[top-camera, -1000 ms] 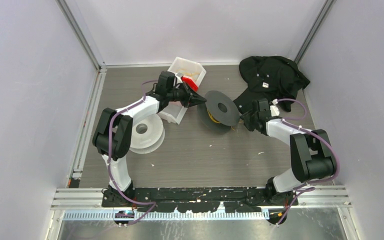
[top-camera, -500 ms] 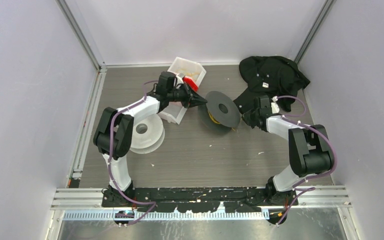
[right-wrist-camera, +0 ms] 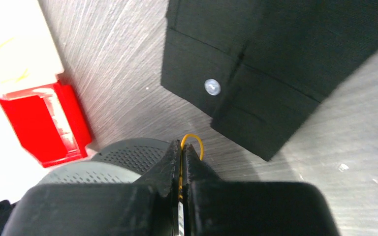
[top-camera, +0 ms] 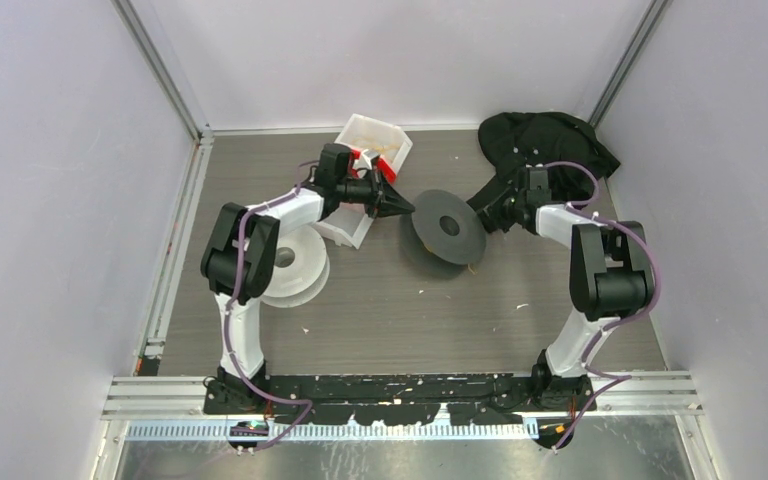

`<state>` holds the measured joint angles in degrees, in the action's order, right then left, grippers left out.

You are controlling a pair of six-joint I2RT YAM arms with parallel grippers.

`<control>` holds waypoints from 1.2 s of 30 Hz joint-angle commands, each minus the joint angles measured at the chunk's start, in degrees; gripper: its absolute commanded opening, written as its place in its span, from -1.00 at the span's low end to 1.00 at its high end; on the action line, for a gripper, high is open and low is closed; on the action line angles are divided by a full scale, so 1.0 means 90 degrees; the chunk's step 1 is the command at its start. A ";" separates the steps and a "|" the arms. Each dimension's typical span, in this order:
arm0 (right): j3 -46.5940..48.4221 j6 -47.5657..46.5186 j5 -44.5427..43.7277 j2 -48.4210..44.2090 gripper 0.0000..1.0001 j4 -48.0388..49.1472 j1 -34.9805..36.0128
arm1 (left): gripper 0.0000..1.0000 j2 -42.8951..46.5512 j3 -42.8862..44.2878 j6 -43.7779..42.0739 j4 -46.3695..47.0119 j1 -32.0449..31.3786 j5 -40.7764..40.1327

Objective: Wrap the cables

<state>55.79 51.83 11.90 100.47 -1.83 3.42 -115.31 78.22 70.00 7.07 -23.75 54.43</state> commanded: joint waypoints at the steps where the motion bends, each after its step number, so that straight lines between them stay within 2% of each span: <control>1: 0.0569 -0.0530 0.1496 0.0421 -0.99 -0.0077 -0.0117 | -0.99 -0.0115 0.0330 -0.0365 0.0169 0.0001 0.0637; 8: 0.1105 -0.0939 0.3205 0.1270 -0.99 -0.0056 -0.0486 | -0.99 -0.0553 0.0845 -0.0906 -0.0164 0.0051 0.1331; 10: 0.1377 -0.1216 0.3570 0.1456 -0.99 -0.0401 -0.0506 | -0.99 -0.0734 0.1065 -0.1065 -0.0342 0.0059 0.1438; 15: 0.1858 -0.1760 0.4541 0.1849 -0.99 -0.1116 -0.0508 | -0.99 -0.1177 0.1893 -0.1948 -0.1542 0.0060 0.1229; 20: 0.1822 -0.1952 0.5010 0.1938 -0.99 -0.1151 -0.0507 | -0.99 -0.1585 0.2561 -0.2405 -0.2219 0.0070 0.0985; 25: 0.1988 -0.2512 0.5297 0.2141 -0.99 -0.1767 -0.0484 | -0.99 -0.2116 0.3108 -0.2514 -0.2354 0.0070 0.0874; 30: 0.2171 -0.3071 0.4945 0.2202 -0.99 -0.2558 -0.0424 | -0.99 -0.2659 0.3667 -0.2465 -0.2395 0.0039 0.0894; 36: 0.2136 -0.2955 0.4355 0.2051 -0.99 -0.2539 -0.0380 | -0.99 -0.2954 0.4144 -0.2525 -0.2567 -0.0099 0.0842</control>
<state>73.19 25.96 53.78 120.62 -22.41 -0.78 -141.32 111.24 47.13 -14.31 -23.81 62.30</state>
